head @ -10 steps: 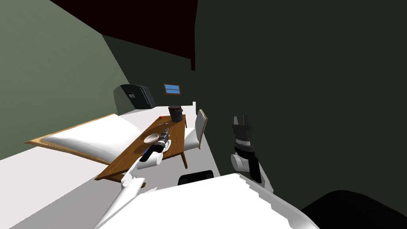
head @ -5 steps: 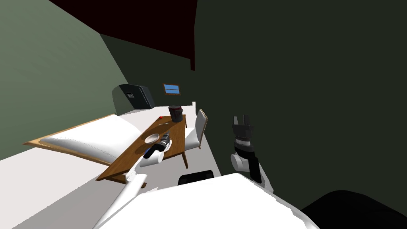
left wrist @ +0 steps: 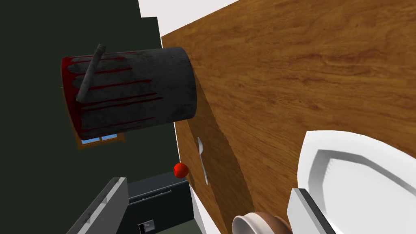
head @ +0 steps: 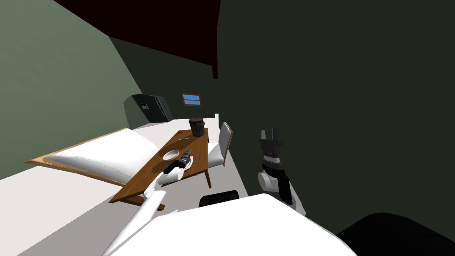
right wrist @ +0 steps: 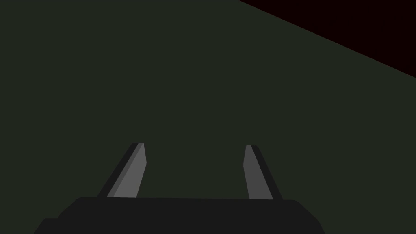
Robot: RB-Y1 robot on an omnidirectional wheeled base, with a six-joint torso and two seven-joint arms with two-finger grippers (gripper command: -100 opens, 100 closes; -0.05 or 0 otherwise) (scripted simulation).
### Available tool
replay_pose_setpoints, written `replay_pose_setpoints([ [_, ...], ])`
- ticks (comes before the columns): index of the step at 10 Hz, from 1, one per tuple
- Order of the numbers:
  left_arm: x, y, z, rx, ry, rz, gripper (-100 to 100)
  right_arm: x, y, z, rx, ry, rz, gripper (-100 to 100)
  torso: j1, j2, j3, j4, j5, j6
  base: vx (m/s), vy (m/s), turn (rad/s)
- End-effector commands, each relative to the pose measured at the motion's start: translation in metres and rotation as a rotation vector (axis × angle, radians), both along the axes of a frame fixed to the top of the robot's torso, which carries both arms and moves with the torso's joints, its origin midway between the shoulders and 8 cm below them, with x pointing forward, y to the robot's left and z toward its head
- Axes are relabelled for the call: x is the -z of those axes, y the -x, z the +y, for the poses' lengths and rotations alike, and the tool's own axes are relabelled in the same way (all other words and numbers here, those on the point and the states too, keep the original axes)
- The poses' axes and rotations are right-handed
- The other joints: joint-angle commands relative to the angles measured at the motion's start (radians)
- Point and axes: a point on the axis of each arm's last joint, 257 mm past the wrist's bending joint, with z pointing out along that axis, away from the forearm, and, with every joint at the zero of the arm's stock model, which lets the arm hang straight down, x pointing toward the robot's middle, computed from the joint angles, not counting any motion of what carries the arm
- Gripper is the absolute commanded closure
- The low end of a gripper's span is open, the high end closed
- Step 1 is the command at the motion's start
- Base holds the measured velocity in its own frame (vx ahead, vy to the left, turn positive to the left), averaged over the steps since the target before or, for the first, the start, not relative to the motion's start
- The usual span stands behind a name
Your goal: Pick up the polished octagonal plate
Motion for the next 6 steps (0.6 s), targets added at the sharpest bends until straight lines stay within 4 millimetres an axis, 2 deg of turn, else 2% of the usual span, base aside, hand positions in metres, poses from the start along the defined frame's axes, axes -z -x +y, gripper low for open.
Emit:
replay_pose_setpoints([
  [1, 0.014, 0.002, -0.001, 0.0, 0.003, 0.045, -100, 0.0, 0.0, 0.0, 0.0, 0.0, 0.0, 0, 0.0, 0.0, 0.0, 0.0, 0.0, 0.0, -0.004, 0.049, -0.015],
  [6, 0.068, 0.017, -0.001, 0.006, 0.023, 0.243, -100, 0.0, 0.0, 0.0, 0.0, 0.0, 0.0, 0, 0.002, 0.0, 0.0, 0.0, 0.0, 0.0, 0.0, 0.071, -0.017],
])
